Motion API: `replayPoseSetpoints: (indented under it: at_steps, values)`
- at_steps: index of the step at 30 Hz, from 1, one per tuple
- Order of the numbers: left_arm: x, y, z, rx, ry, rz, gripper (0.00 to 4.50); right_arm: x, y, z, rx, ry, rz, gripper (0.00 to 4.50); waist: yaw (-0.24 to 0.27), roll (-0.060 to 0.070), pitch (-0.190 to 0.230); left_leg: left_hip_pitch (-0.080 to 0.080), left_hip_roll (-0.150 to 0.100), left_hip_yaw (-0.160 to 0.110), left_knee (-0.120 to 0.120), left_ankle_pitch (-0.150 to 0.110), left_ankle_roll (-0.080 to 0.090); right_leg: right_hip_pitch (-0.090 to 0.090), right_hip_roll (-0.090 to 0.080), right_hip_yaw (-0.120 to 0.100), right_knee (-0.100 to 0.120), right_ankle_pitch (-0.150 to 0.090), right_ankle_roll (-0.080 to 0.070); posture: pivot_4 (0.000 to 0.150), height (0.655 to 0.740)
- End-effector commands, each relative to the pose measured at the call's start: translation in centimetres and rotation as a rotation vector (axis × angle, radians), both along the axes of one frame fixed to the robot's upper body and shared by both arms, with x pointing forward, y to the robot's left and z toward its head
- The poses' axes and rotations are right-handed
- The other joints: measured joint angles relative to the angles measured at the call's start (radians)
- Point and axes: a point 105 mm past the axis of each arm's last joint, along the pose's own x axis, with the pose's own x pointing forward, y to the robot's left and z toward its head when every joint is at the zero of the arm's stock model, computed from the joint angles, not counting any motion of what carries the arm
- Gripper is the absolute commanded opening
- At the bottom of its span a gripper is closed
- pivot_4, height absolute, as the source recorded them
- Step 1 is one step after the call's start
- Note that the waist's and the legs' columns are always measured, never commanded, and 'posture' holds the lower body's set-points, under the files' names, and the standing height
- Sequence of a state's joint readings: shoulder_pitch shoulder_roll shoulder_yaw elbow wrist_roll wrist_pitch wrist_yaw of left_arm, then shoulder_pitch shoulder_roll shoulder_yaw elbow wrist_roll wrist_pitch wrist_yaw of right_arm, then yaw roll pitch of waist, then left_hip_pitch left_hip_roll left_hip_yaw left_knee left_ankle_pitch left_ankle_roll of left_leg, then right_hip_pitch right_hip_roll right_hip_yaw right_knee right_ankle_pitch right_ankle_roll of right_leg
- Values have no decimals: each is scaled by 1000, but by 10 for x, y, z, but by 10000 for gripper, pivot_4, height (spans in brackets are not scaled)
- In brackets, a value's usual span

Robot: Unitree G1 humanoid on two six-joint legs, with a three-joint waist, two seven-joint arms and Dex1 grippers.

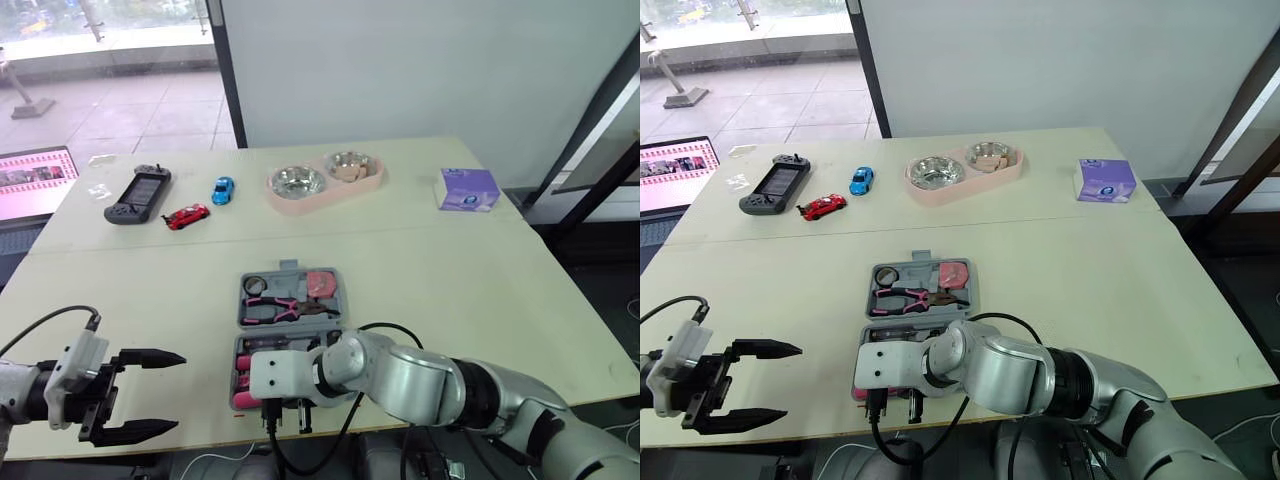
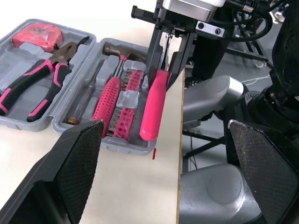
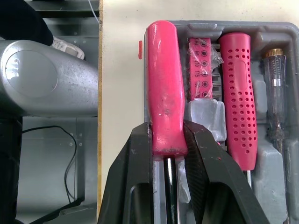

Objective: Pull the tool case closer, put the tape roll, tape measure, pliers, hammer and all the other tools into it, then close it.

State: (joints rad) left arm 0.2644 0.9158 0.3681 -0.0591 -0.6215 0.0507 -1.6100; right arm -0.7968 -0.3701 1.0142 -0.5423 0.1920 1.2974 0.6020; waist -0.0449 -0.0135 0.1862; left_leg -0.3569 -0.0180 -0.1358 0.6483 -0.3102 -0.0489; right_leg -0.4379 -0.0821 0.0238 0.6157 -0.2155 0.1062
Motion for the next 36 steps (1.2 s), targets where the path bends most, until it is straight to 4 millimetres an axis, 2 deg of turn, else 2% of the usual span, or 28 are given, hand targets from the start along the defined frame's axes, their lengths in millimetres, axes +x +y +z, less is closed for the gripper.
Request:
replayPoseSetpoints:
  at_steps: [1,8,26,34,35,36]
  values:
    - [-2,0,6,1,-30,-13,45000,-1,5,-5,18,0,9,3880,0,0,0,0,0,0,0,0,0,0,0,0,0,0,0,1500,7360]
    - [-5,1,6,0,-30,-3,45000,0,3,-17,15,15,1,3880,-1,0,0,0,0,0,0,0,0,0,0,0,0,0,0,1500,7360]
    - [-6,2,8,1,-39,17,45000,0,12,-18,29,-2,59,3880,-2,0,0,0,0,0,0,0,0,0,0,0,0,0,0,1500,7360]
    - [-5,2,9,3,-42,21,45000,3,16,-4,78,-21,63,42392,0,0,0,0,0,0,0,0,0,0,0,0,0,0,0,1500,7360]
    - [-5,2,9,2,-42,22,45000,4,16,0,87,-24,61,44408,0,0,0,0,0,0,0,0,0,0,0,0,0,0,0,1500,7360]
    - [-4,2,9,2,-43,22,45000,4,16,4,104,-22,59,44408,0,0,0,0,0,0,0,0,0,0,0,0,0,0,0,1500,7360]
